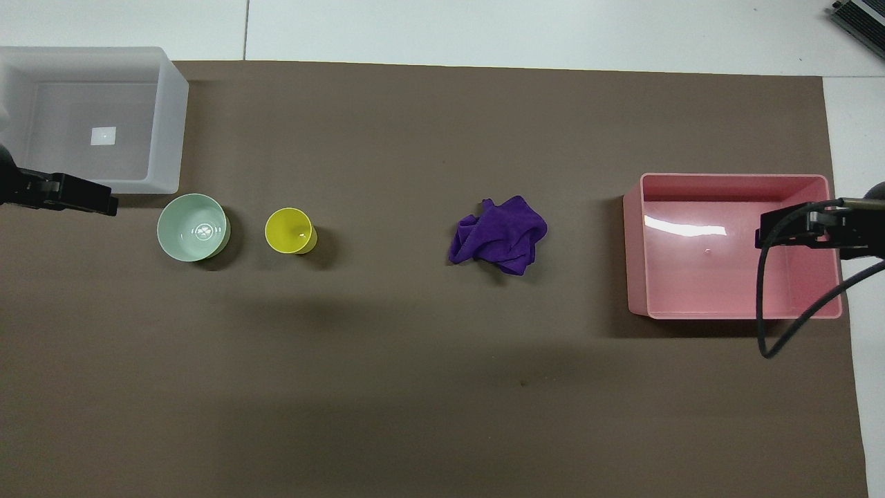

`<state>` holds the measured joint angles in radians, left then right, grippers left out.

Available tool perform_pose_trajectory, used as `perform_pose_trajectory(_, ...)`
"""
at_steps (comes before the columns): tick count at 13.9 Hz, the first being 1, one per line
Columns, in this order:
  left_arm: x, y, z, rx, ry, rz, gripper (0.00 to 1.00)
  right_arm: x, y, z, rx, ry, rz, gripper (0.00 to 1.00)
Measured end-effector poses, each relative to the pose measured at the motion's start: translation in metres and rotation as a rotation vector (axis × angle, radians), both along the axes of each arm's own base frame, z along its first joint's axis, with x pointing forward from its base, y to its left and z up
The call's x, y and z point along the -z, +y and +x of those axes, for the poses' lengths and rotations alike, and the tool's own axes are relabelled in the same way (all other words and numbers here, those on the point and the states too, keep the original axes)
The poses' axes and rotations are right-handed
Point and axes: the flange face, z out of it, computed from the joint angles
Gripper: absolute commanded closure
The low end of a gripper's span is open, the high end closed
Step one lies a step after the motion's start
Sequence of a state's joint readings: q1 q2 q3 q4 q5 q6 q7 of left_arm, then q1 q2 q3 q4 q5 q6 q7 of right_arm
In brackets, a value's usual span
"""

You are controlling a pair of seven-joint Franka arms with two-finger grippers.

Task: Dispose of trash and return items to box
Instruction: 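Reach the right gripper to the purple cloth while the left gripper reaches the bowl, then grasp the purple cloth with the right gripper while the left gripper grasps the bowl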

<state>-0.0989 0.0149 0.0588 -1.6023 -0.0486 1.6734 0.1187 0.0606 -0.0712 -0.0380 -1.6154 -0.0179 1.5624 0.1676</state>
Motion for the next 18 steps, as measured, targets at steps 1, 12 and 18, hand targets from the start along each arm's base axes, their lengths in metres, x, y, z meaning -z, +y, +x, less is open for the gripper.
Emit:
perform_pose_trajectory(1,0.002,0.001,0.001,-0.002,-0.005,0.000,0.00,0.006,0.003,0.003,-0.004,-0.024,0.013,0.00)
perform_pose_trajectory(12,0.120,0.039,0.013,-0.082,-0.097,0.007,0.00,0.190,0.159,0.045,-0.075,-0.200,0.094,0.00)
perform_pose_trajectory(18,0.200,0.042,0.009,-0.165,-0.145,0.006,0.00,0.299,0.225,0.052,-0.124,-0.188,0.097,0.00)
